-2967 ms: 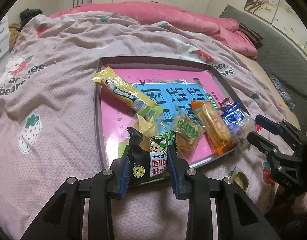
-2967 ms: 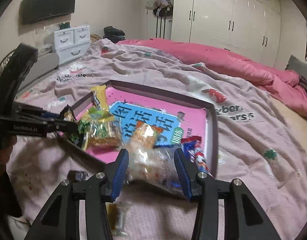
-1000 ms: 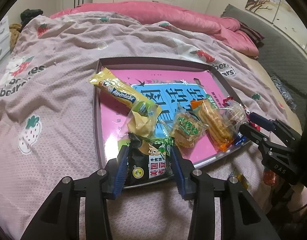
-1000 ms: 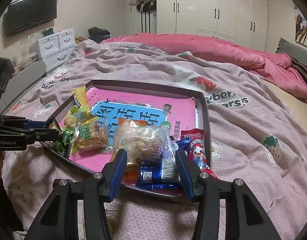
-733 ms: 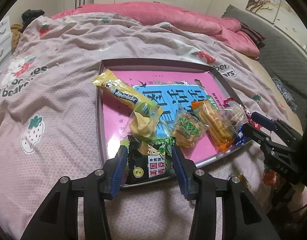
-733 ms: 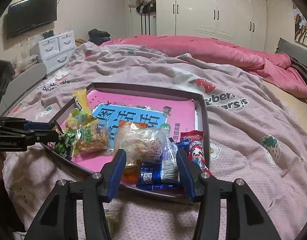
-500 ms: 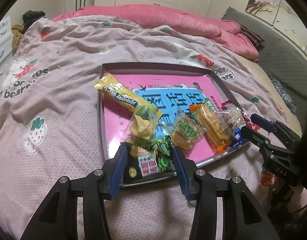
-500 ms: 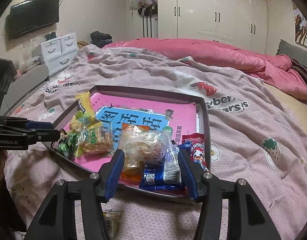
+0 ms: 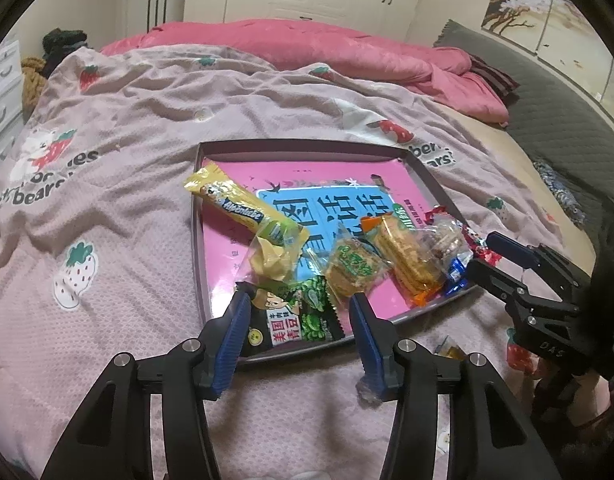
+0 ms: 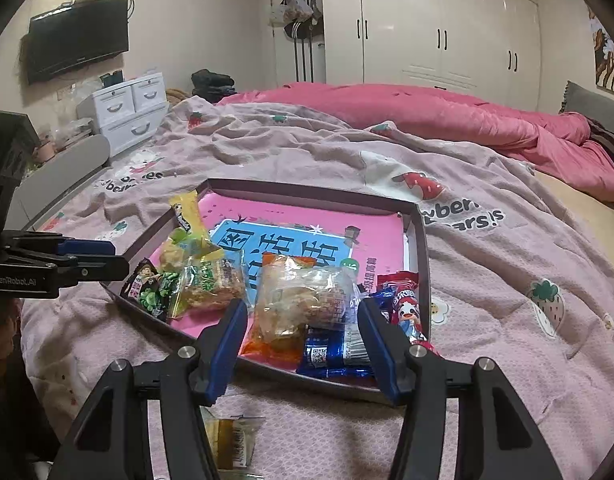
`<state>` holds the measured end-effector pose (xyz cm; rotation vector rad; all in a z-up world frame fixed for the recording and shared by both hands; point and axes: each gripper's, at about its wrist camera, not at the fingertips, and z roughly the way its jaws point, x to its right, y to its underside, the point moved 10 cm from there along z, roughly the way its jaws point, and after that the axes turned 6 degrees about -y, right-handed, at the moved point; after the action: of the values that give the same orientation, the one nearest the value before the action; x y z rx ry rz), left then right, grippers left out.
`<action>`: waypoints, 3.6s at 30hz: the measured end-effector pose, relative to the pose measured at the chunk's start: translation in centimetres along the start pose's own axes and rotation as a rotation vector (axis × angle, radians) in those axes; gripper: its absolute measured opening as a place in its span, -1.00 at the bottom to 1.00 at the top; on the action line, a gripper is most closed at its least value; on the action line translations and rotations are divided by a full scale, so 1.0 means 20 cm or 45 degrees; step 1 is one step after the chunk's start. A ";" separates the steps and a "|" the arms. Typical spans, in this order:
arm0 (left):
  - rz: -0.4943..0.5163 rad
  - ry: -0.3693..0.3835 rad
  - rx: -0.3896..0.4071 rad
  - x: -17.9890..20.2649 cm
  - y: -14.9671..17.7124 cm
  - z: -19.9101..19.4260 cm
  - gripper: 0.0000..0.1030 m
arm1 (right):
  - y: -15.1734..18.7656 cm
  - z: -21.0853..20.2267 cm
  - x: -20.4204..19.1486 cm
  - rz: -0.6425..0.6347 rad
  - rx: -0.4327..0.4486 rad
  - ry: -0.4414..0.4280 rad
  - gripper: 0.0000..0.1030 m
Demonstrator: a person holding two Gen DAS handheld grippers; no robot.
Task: Organize snacks
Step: 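Open the left tool to drop the pea packet while the right tool releases the candy packet, then move both tools back from the tray toward the chocolate and biscuit packet, then grasp the dark wrapped chocolate with the left tool while the right tool grasps the clear biscuit packet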
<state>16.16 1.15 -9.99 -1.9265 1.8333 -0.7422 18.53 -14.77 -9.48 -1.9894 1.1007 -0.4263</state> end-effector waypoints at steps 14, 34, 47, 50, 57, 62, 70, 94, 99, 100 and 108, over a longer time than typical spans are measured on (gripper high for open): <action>0.066 0.022 -0.009 0.11 0.07 -0.05 0.08 | 0.04 -0.07 -0.07 0.027 -0.015 -0.050 0.16; 0.140 0.030 -0.008 0.19 0.13 -0.10 0.24 | 0.09 -0.12 -0.17 -0.025 -0.055 -0.060 0.18; 0.206 0.070 -0.084 0.27 0.24 -0.05 0.24 | 0.20 -0.09 -0.24 -0.082 -0.162 -0.031 0.19; 0.220 0.070 -0.091 0.28 0.25 -0.05 0.24 | 0.23 -0.09 -0.24 -0.077 -0.188 -0.027 0.19; 0.233 0.089 -0.123 0.30 0.28 -0.03 0.24 | 0.29 -0.09 -0.25 -0.060 -0.249 -0.028 0.19; 0.241 0.101 -0.151 0.31 0.31 -0.01 0.24 | 0.32 -0.08 -0.27 -0.069 -0.280 -0.036 0.19; 0.242 0.110 -0.190 0.31 0.34 0.03 0.24 | 0.40 -0.02 -0.26 -0.058 -0.365 -0.024 0.19; 0.240 0.109 -0.220 0.32 0.36 0.12 0.23 | 0.48 0.13 -0.27 -0.063 -0.456 -0.065 -0.13; 0.259 0.134 -0.203 0.35 0.35 0.12 -0.35 | 0.47 0.12 -0.27 -0.065 -0.446 -0.075 -0.18; 0.265 0.135 -0.209 0.35 0.35 0.13 -0.44 | 0.47 0.11 -0.27 -0.068 -0.444 -0.075 -0.20; 0.259 0.171 -0.205 0.37 0.34 0.13 -0.58 | 0.43 0.09 -0.26 -0.041 -0.400 -0.089 -0.26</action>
<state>12.40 -6.94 -15.32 -1.7854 2.1924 -0.6898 12.02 -12.25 -16.74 -2.2790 1.1478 -0.2067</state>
